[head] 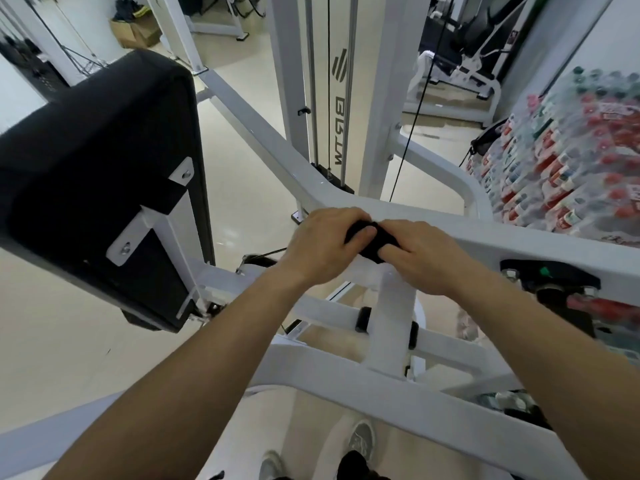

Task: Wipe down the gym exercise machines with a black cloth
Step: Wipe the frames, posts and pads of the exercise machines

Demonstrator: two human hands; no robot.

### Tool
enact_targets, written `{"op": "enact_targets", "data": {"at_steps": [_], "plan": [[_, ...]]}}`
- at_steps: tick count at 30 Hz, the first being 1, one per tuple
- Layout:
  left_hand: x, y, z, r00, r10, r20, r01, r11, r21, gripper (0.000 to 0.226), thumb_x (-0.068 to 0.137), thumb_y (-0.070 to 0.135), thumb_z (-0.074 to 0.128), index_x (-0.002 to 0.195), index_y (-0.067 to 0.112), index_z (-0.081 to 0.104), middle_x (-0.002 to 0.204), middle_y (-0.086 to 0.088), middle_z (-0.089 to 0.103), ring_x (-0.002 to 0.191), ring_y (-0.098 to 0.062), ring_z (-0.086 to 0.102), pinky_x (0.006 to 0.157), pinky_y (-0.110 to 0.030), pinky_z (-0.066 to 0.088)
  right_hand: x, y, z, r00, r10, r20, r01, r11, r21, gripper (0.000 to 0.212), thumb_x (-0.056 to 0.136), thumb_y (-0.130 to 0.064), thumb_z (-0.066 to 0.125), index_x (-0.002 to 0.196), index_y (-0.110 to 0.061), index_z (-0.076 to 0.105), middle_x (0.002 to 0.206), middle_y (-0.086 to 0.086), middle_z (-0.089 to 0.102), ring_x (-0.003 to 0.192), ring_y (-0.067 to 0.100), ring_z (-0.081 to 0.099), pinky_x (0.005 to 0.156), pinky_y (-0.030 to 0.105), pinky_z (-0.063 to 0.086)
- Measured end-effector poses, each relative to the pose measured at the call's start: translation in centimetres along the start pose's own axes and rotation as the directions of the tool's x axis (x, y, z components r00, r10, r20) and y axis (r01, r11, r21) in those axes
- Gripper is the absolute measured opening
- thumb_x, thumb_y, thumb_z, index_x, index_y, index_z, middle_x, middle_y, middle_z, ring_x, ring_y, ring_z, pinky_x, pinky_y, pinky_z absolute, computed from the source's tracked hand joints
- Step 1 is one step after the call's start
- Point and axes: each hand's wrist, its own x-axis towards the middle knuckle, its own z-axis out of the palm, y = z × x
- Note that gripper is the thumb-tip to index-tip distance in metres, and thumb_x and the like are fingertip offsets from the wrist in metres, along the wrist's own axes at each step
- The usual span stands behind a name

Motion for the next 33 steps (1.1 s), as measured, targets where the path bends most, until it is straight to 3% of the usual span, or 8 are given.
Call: {"op": "enact_targets", "data": {"at_steps": [3,6,9,13,17,22,27,33], "plan": [[-0.4,-2.8,-1.1,0.998,0.003,-0.065,-0.002,1.000,0.012,0.021,0.100,0.030,0.052,0.110,0.027,0.070,0.095,0.010,0.072,0.089,-0.014,0.061,0.078,-0.031,0.044,1.5,-2.3,0.7,0.999,0.014,-0.031,-0.015,0.999,-0.033,0.012,0.095,-0.034,0.047,0.092,-0.026,0.055,0.080,-0.002,0.061,0.075,0.022,0.056,0.061,0.034,0.037],[-1.0,-4.5,-2.5,0.995,-0.048,-0.090,0.049,0.999,0.011,0.018,0.098,0.026,0.057,0.110,0.028,0.070,0.092,0.005,0.071,0.086,-0.017,0.062,0.071,-0.030,0.044,3.0,-4.5,1.9,0.996,0.031,-0.081,-0.033,0.999,-0.015,0.014,0.095,-0.035,0.048,0.096,-0.025,0.056,0.076,-0.003,0.059,0.071,0.020,0.056,0.062,0.035,0.040],[-1.0,-4.1,-2.6,0.989,-0.068,-0.132,0.066,0.998,-0.026,0.016,0.096,0.022,0.059,0.106,0.026,0.072,0.092,0.003,0.074,0.084,-0.018,0.065,0.074,-0.033,0.051,2.5,-4.5,2.5,0.994,0.030,-0.105,-0.035,0.998,-0.043,0.020,0.097,-0.031,0.043,0.111,-0.025,0.056,0.088,-0.004,0.062,0.082,0.021,0.058,0.070,0.039,0.047],[-1.8,-2.6,-2.0,0.975,0.037,-0.218,-0.045,0.998,-0.034,0.017,0.094,0.022,0.062,0.105,0.025,0.074,0.094,0.003,0.073,0.087,-0.016,0.065,0.077,-0.031,0.051,0.2,-2.8,2.3,0.975,0.025,-0.222,-0.039,0.997,-0.059,0.031,0.102,-0.028,0.044,0.129,-0.025,0.059,0.110,-0.002,0.062,0.099,0.022,0.057,0.081,0.036,0.044],[-2.8,-1.5,-1.9,0.966,0.149,-0.211,-0.163,0.986,-0.048,0.013,0.089,0.019,0.070,0.101,0.022,0.075,0.094,0.006,0.073,0.090,-0.015,0.060,0.079,-0.033,0.050,-2.2,-2.6,1.5,0.931,0.054,-0.360,-0.070,0.997,-0.034,0.025,0.089,-0.019,0.069,0.114,-0.020,0.071,0.105,-0.001,0.064,0.098,0.022,0.058,0.082,0.031,0.041],[-4.9,-4.5,-2.0,0.956,0.210,-0.204,-0.200,0.978,0.067,0.016,0.080,0.015,0.074,0.094,0.021,0.073,0.096,0.006,0.066,0.088,-0.019,0.059,0.069,-0.033,0.051,-3.3,-5.5,3.9,0.962,0.051,-0.267,-0.092,0.985,-0.145,0.031,0.088,-0.039,0.068,0.118,-0.032,0.069,0.119,-0.008,0.056,0.112,0.017,0.049,0.092,0.033,0.042],[-6.5,-5.3,-2.1,0.968,0.053,-0.247,-0.033,0.996,0.086,0.012,0.082,0.015,0.070,0.093,0.021,0.067,0.097,0.007,0.063,0.082,-0.017,0.058,0.061,-0.031,0.049,-2.5,-6.6,5.7,0.911,-0.064,-0.408,-0.081,0.941,-0.327,0.029,0.077,-0.022,0.079,0.105,-0.023,0.071,0.106,0.002,0.059,0.095,0.026,0.056,0.068,0.029,0.044],[-7.5,-5.0,-1.2,0.939,-0.280,-0.202,0.267,0.960,-0.088,0.013,0.087,0.019,0.063,0.100,0.021,0.064,0.102,0.005,0.062,0.089,-0.019,0.060,0.074,-0.034,0.047,0.6,-7.8,6.7,0.894,-0.171,-0.415,-0.036,0.894,-0.446,0.029,0.064,-0.005,0.084,0.084,-0.011,0.064,0.086,0.008,0.058,0.073,0.029,0.056,0.055,0.033,0.044]]}}
